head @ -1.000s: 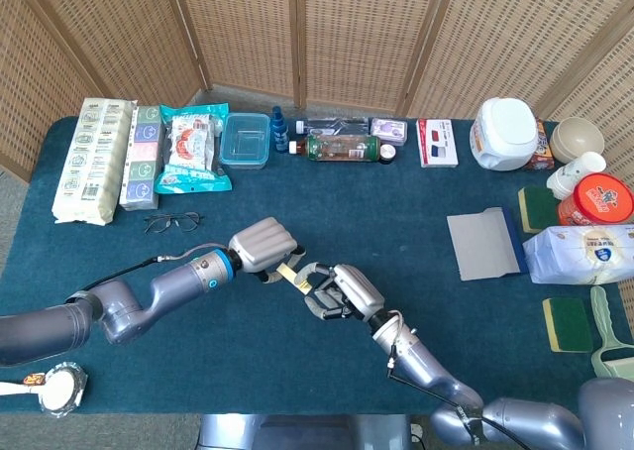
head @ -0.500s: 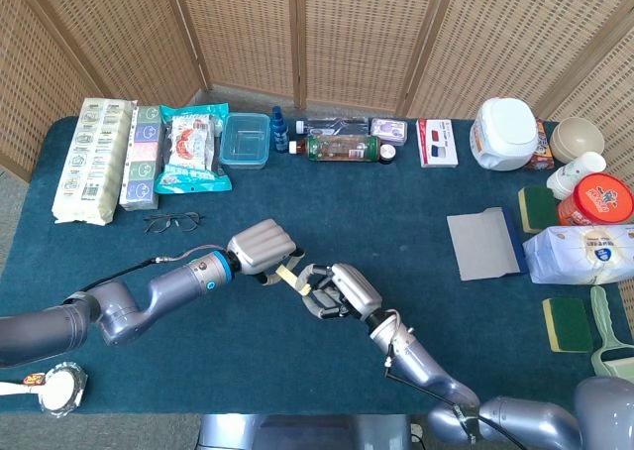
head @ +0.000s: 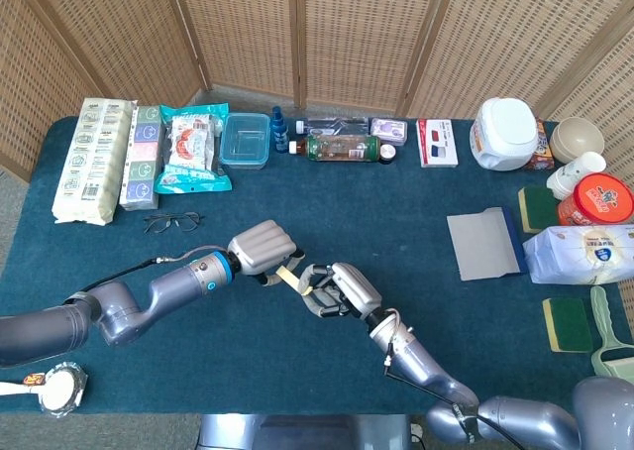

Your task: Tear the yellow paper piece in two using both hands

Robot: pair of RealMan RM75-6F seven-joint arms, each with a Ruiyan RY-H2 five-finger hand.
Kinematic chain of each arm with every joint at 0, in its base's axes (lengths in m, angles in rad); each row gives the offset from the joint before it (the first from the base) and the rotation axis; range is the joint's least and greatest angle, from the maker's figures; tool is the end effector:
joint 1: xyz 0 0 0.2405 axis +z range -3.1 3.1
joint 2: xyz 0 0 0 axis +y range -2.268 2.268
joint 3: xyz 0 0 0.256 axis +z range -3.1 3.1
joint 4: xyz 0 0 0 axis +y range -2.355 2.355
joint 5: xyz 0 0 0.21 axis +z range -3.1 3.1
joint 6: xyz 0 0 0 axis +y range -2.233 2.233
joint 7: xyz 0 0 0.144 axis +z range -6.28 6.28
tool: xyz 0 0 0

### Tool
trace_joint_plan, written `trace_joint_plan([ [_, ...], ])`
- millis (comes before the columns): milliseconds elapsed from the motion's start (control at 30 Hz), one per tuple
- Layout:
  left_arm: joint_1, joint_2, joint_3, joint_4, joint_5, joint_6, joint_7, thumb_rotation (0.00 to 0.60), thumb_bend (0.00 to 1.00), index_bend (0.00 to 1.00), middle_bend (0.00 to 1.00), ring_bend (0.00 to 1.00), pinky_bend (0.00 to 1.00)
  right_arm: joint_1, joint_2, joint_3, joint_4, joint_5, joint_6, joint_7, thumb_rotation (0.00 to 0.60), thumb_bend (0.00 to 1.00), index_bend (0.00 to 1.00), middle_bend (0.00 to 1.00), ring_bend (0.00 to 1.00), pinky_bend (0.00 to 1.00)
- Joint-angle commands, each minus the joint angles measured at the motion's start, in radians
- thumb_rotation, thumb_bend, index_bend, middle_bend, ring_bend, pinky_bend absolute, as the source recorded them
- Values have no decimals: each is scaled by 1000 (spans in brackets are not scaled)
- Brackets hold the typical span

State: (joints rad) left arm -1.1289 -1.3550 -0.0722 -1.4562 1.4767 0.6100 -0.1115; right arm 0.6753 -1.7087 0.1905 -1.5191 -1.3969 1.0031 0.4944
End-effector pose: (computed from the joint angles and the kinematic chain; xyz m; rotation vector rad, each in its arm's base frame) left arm -0.0597 0.3726 -0.0058 -2.4668 -0.6824 -0.8433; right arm -0.0907 -0.2924 -0.0553 1.6561 -1.7939 1.5973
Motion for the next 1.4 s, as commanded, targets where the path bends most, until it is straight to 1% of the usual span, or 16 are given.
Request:
trace_joint_plan([
  [33,0,0,1,-1,1,0,-1,600,345,678,1000,1000,1000,0,0,1,-1,0,1,2,600,458,555,986,1000,1000],
  [333,-1,2,4,-3,5,1,-3,600,345,678,1000,1000,1000,1,-1,2,-1,1,-2,6,600,458,596,991,1000,1000],
  [700,4,4,14,2,7,0,-3,600,345,678,1000,1000,1000,-3,2,6,-2,8,4,3,600,458,673,1000,1000,1000],
  [1400,20,2,34,22,11,0,-19,600,345,682,1000,1000,1000,-10,14,4,-10,12,2,3,600,458,695,1000,1000,1000],
])
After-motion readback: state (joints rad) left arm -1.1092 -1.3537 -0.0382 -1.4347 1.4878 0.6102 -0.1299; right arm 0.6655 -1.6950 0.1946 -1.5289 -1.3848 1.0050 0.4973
